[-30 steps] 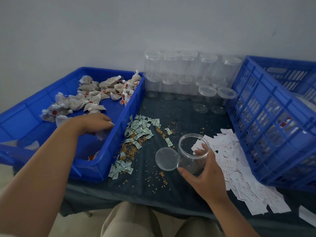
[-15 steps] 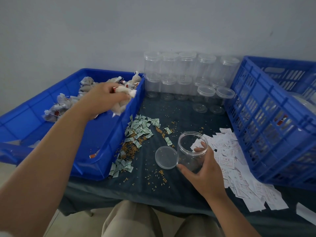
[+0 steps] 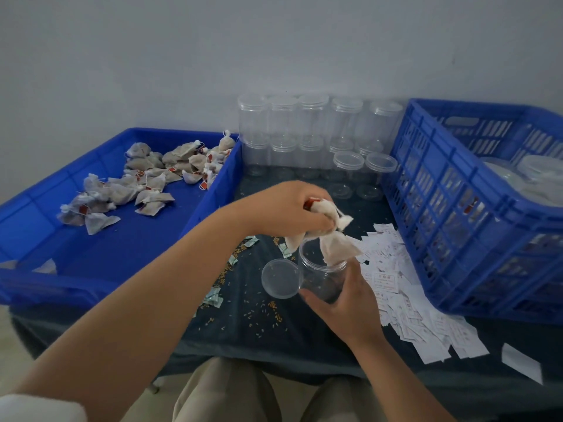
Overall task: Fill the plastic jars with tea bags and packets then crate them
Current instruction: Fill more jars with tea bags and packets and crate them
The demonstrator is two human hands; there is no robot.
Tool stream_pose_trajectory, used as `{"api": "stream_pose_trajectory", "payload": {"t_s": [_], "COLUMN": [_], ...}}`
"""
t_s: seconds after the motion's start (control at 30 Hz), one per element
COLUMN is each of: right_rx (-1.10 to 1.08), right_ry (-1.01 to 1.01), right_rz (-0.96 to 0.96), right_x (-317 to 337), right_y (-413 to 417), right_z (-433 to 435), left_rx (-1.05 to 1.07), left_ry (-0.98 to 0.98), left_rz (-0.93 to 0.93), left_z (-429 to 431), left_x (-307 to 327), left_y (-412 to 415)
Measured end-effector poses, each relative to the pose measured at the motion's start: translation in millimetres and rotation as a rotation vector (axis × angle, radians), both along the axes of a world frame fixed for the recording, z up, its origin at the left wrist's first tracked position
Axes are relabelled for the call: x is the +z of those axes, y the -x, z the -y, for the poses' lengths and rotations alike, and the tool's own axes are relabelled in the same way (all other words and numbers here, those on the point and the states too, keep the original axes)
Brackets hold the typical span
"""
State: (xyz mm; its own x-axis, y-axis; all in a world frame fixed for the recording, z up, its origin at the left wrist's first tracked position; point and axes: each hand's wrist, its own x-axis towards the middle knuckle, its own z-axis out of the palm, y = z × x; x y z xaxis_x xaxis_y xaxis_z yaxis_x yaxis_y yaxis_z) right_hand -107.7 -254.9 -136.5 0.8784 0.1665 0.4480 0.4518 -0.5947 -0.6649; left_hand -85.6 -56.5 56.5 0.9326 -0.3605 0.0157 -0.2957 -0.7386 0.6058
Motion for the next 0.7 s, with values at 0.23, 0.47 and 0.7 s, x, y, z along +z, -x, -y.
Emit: {"api": "stream_pose_trajectory", "payload": {"t_s": [0.23,0.47,0.7], "right_rx": [0.03,0.03,0.013], "right_ry": [-0.023,-0.007,-0.015], "right_rz": [0.008,0.006,-0.016], "right_x": [3,3,3], "right_y": [1,0,4], "right_z": [0,0,0], "left_rx": [0.031,0.106,0.18], "left_ry": [-0.264,-0.089,0.144], "left_rz": [-0.082,-0.064,-0.038], "left_z": [-10,-4,4], "left_x": [-7,-3,-5], "left_y": [-7,-4,-2]}}
